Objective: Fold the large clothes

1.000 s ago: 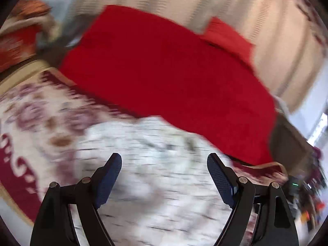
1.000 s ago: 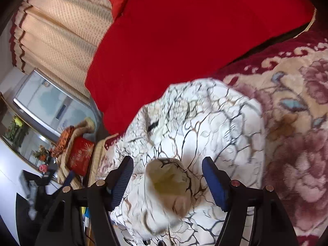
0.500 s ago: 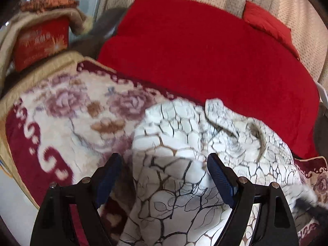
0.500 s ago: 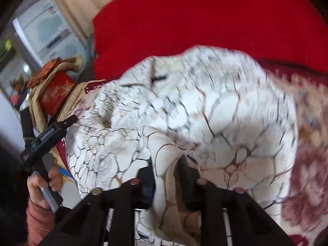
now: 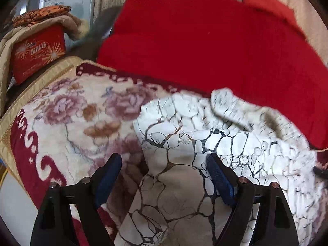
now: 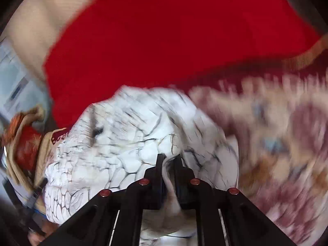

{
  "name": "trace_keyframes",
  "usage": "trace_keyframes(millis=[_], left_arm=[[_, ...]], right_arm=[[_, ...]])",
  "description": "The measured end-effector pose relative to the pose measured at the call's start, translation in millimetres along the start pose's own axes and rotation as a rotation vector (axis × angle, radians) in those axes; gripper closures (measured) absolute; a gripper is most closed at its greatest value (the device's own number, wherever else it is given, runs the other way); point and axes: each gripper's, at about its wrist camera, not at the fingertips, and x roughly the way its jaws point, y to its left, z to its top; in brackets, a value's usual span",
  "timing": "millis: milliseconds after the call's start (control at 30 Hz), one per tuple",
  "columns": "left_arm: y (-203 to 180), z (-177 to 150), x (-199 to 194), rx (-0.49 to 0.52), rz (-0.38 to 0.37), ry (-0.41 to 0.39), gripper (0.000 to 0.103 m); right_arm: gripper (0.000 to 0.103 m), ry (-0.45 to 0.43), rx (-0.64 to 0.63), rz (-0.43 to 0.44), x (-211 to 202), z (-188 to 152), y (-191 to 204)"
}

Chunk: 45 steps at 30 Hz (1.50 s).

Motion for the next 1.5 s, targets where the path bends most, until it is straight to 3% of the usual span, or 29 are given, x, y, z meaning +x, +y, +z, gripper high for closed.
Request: trace_keyframes(millis=[67, 133, 200, 300, 433, 533, 567, 600, 733, 867, 933, 967, 1000, 1033, 1067, 1100, 1233, 1400, 1500], left_arm=[[2.6, 1.9, -1.3, -0.027, -0.001, -0.009, 0.017], [6.0, 4.0, -9.1, -0.059, -0.013, -0.049, 0.017], [5.7, 5.2, -18.5, -0.068, -0.022, -0.095, 0.017], [-3.5, 4.7, -30.7, -0.038, -0.068, -0.154, 0.017], [-28.0, 0.6, -24.2, 0.069, -0.064, -0.118, 0.017], [-46.1, -9.6, 7.2, 0.177, -0.002, 0.038, 0.017], [-50.7, -14.3, 17.8, 0.215, 0.026, 0.087, 0.017], [-54.9, -18.6, 25.4, 0.251, 0.046, 0.117, 0.017], [-57.5, -12.1, 13.0, 0.257, 0.032, 0.059, 0.017], [-50.8, -0.1, -0.8, 0.153, -0.042, -0.005, 0.017], [-52.9, 2.9, 0.0, 0.142, -0.033, -0.019, 0.017], [-55.2, 3.3, 2.7, 0.146, -0.019, -0.013, 0.017], [-59.1, 2.3, 8.4, 0.153, -0.001, 0.004, 0.016], [-63.8, 0.5, 17.9, 0.163, 0.026, 0.042, 0.015], [-66.5, -2.6, 26.8, 0.176, 0.049, 0.078, 0.014], [-69.4, -5.8, 36.6, 0.194, 0.074, 0.113, 0.013], [-85.5, -11.7, 43.0, 0.265, 0.157, 0.103, 0.011], [-77.4, -5.3, 24.3, 0.188, 0.080, 0.046, 0.011], [-74.1, -5.7, 8.6, 0.176, 0.021, -0.003, 0.011]], right_arm=[[0.090, -0.046, -0.004, 0.020, -12.0, 2.3, 1.6], [0.090, -0.177, -0.067, 0.008, -41.1, 0.3, 12.2], [0.088, -0.250, -0.087, 0.020, -60.1, -3.3, 13.2], [0.079, -0.299, -0.144, 0.084, -76.4, -11.6, 25.1], [0.078, -0.191, -0.257, 0.108, -58.0, -22.2, 49.3], [0.078, 0.009, -0.253, -0.046, -13.1, -31.2, 50.5], [0.077, 0.104, -0.229, -0.056, 1.7, -35.1, 45.1], [0.077, 0.126, -0.215, -0.049, 3.0, -37.7, 42.1], [0.077, 0.136, -0.210, -0.013, -15.9, -37.6, 44.2], [0.077, 0.013, -0.211, 0.103, -45.2, -26.8, 49.2], [0.077, -0.075, -0.203, 0.136, -59.1, -17.1, 53.2], [0.074, -0.107, -0.204, 0.132, -61.1, -12.6, 53.7], [0.066, -0.121, -0.200, 0.116, -54.9, -6.4, 54.5], [0.043, -0.114, -0.189, 0.100, -45.6, -1.7, 53.8], [0.032, -0.102, -0.176, 0.085, -38.2, 0.2, 51.2], [0.029, -0.079, -0.149, 0.064, -22.8, 4.6, 47.1], [0.034, 0.067, -0.114, -0.039, 21.5, 0.0, 26.3], [0.054, -0.035, -0.173, -0.043, -13.2, -8.4, 36.7], [0.057, -0.086, -0.234, -0.027, -39.5, -22.4, 44.9]])
